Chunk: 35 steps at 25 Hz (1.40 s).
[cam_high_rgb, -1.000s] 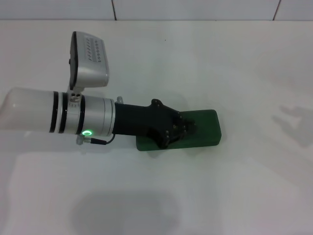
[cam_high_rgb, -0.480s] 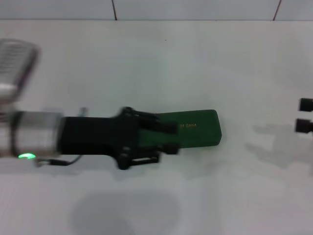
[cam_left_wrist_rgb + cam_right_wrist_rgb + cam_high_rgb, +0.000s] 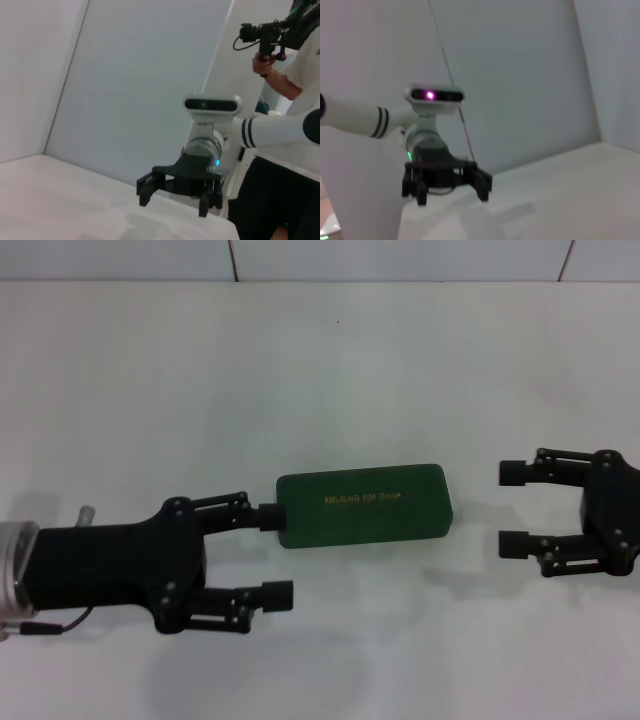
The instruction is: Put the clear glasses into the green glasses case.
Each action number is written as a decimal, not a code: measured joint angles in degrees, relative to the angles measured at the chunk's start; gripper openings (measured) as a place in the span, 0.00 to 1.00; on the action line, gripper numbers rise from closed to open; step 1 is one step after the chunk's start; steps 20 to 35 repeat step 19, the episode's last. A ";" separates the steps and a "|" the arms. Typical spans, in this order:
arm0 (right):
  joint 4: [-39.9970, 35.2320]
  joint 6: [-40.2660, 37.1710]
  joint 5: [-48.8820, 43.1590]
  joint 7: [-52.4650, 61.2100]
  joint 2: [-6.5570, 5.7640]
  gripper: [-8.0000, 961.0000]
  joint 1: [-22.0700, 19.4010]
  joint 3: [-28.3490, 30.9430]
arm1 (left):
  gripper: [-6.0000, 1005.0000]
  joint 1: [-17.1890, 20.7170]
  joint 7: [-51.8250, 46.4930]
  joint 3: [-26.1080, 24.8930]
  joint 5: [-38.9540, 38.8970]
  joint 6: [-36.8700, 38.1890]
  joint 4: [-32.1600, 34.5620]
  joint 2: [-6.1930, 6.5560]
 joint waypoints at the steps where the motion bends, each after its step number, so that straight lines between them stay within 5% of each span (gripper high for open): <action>1: 0.47 -0.13 0.27 -0.34 0.01 0.80 0.31 -0.35 | 0.78 0.31 0.55 -0.01 0.16 0.14 0.01 0.13; 18: 1.62 7.89 13.88 -2.39 0.29 0.85 0.57 -24.11 | 0.85 0.77 2.12 -0.43 0.28 0.35 0.00 1.46; 35: 1.71 8.19 14.15 -2.43 0.29 0.85 0.62 -24.43 | 0.85 0.79 2.08 -0.42 0.28 0.35 -0.05 1.46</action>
